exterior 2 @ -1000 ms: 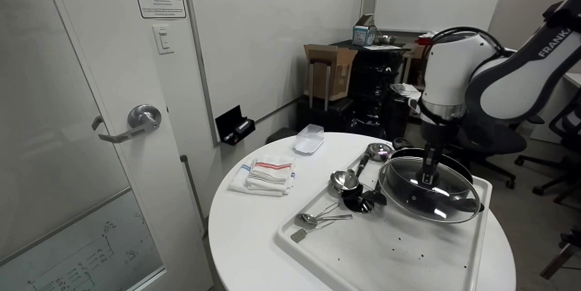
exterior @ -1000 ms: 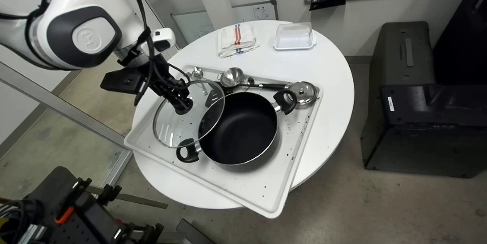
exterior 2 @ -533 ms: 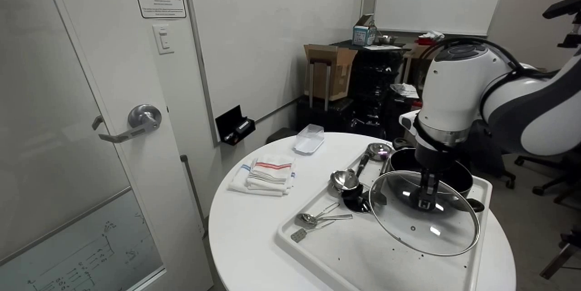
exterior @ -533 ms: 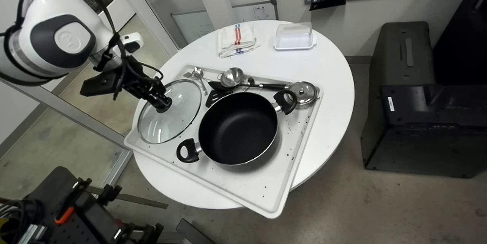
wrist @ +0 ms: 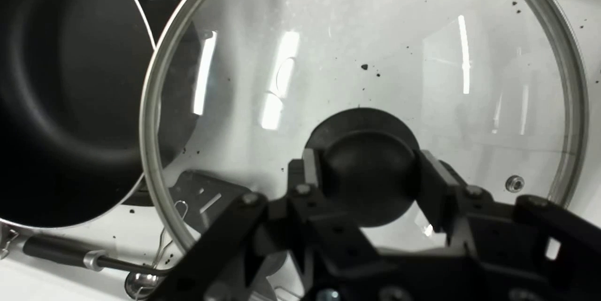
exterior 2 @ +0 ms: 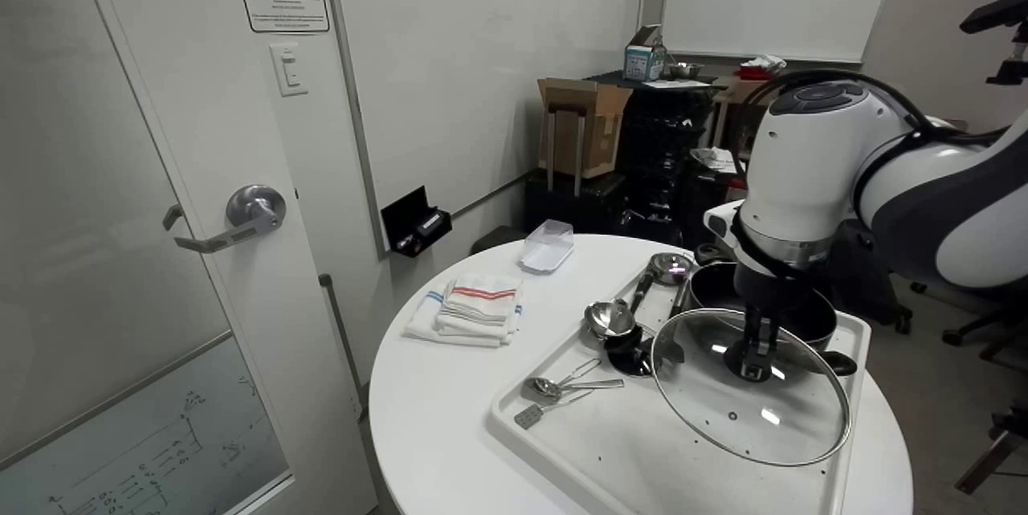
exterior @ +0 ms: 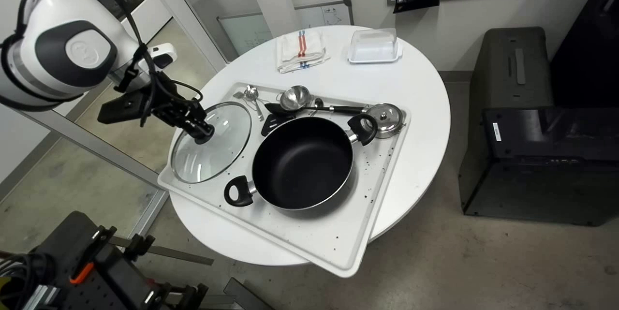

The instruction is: Remove the lid from the pot.

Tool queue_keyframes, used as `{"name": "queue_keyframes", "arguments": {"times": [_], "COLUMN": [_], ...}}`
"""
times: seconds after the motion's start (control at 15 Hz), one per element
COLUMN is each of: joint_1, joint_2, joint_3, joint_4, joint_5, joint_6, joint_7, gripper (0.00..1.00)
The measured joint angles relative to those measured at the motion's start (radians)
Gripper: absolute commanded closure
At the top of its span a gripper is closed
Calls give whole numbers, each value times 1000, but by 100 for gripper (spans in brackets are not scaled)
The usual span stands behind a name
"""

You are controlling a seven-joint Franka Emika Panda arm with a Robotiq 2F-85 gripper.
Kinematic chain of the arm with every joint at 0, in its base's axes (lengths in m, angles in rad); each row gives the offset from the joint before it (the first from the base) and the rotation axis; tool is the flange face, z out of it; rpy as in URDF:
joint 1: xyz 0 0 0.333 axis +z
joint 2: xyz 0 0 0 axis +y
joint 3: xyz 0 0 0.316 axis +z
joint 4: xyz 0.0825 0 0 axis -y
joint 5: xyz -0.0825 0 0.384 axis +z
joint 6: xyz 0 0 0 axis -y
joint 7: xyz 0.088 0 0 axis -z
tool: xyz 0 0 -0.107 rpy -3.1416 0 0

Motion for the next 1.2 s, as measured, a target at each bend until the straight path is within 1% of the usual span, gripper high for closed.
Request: {"name": "queue_keyframes", "arguments": {"times": [0.4,0.73,1.2], "joint_1": [-46,-48,-46], "joint_2": [72,136,292], "joint_3": [62,66,66], "joint_4": [26,86,185], "joint_5": [17,18,17], "joint_6": [0,4,51], "joint_7": [-58,-70,-71], "gripper": [74,74,74]}}
